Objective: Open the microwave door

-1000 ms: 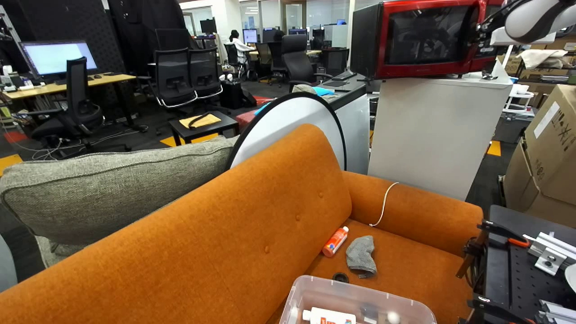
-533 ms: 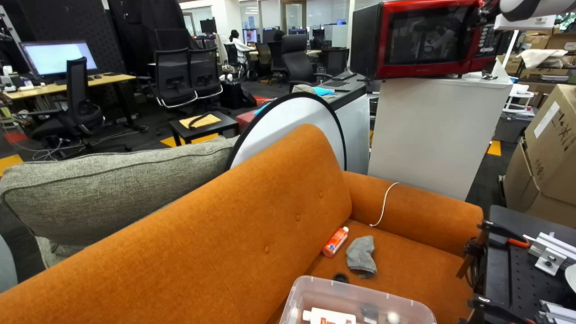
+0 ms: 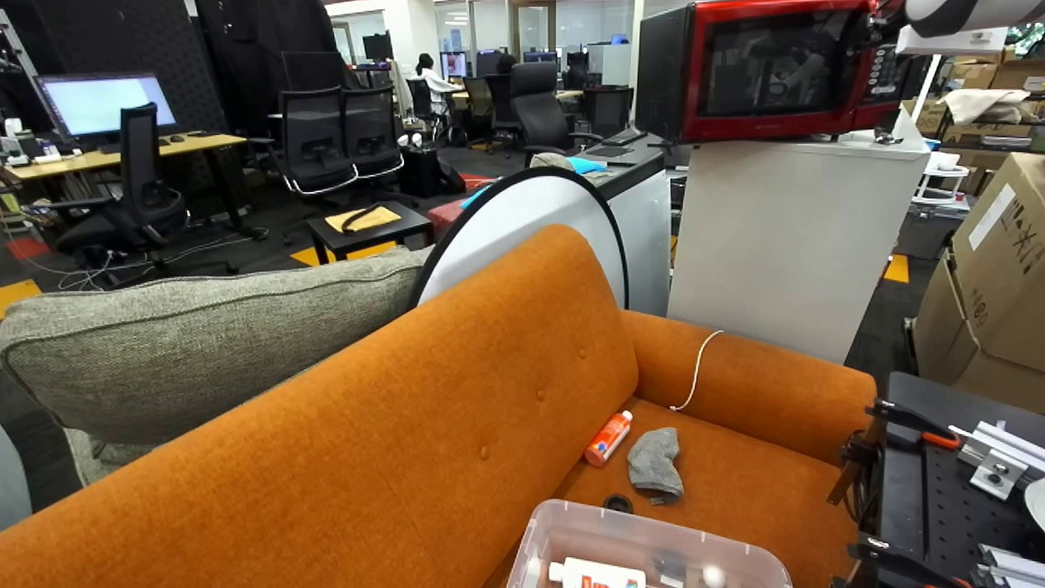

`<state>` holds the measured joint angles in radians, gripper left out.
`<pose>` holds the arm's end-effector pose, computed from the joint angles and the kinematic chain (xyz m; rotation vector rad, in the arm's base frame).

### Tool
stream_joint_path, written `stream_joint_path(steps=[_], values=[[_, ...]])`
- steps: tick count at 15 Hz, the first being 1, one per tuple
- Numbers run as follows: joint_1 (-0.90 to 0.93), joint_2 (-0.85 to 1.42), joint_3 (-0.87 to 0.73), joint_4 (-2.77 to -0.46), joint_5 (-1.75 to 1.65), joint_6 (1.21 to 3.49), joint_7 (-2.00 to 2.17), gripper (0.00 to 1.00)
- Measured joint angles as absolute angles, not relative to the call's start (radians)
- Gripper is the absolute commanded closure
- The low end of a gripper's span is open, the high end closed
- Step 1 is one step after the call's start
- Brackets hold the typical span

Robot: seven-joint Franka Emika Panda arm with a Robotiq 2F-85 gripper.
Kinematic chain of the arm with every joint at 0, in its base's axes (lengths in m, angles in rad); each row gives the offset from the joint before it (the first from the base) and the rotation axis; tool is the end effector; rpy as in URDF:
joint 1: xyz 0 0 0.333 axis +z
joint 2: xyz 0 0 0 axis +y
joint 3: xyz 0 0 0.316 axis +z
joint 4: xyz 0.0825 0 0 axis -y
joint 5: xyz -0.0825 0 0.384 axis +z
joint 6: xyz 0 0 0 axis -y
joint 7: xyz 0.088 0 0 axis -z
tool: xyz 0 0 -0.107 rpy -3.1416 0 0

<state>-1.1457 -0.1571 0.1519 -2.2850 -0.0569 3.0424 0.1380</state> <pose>0.3015 -0.4485 0.5282 2.1522 -1.2729 1.0856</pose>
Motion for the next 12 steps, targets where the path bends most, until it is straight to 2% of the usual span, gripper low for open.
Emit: stream_joint_path(steps=[7,12], values=[[-1.142,-0.157,0.151,-2.285,-0.051,3.042,0.133,0.00],[-0.967,-0.156,0.046,-2.284,0.148,3.011,-0.080,0.00]])
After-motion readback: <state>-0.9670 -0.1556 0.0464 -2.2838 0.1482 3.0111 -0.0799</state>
